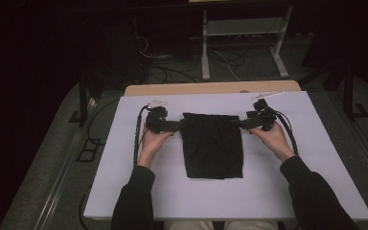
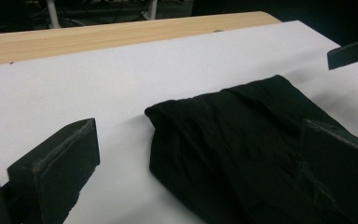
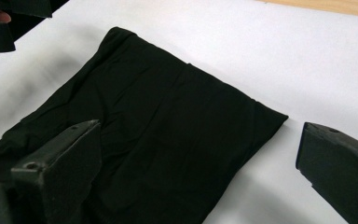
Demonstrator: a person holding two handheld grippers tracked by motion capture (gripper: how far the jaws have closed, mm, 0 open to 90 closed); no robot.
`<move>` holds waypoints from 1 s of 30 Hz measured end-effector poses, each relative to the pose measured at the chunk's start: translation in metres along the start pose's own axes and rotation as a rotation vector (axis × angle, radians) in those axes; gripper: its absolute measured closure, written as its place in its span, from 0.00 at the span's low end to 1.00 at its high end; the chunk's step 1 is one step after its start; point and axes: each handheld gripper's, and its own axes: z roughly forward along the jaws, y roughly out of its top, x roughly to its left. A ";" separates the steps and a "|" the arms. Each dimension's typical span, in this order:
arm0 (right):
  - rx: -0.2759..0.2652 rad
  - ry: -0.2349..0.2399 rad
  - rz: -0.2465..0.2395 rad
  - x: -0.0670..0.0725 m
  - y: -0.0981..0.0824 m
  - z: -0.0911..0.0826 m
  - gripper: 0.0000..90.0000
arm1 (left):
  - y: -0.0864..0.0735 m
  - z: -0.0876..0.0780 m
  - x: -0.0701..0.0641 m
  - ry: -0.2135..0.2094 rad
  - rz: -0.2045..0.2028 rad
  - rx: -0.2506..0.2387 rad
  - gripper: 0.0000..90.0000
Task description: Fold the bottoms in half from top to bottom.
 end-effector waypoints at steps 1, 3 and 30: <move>-0.001 -0.002 0.000 0.001 -0.001 -0.002 0.00 | -0.001 -0.002 0.000 -0.003 0.000 -0.002 0.00; -0.003 -0.004 -0.005 0.003 -0.002 -0.005 0.00 | -0.004 -0.007 -0.002 -0.012 -0.001 -0.005 0.00; -0.055 0.044 -0.071 0.044 -0.042 -0.062 0.00 | -0.027 -0.064 -0.034 -0.029 0.085 -0.039 0.00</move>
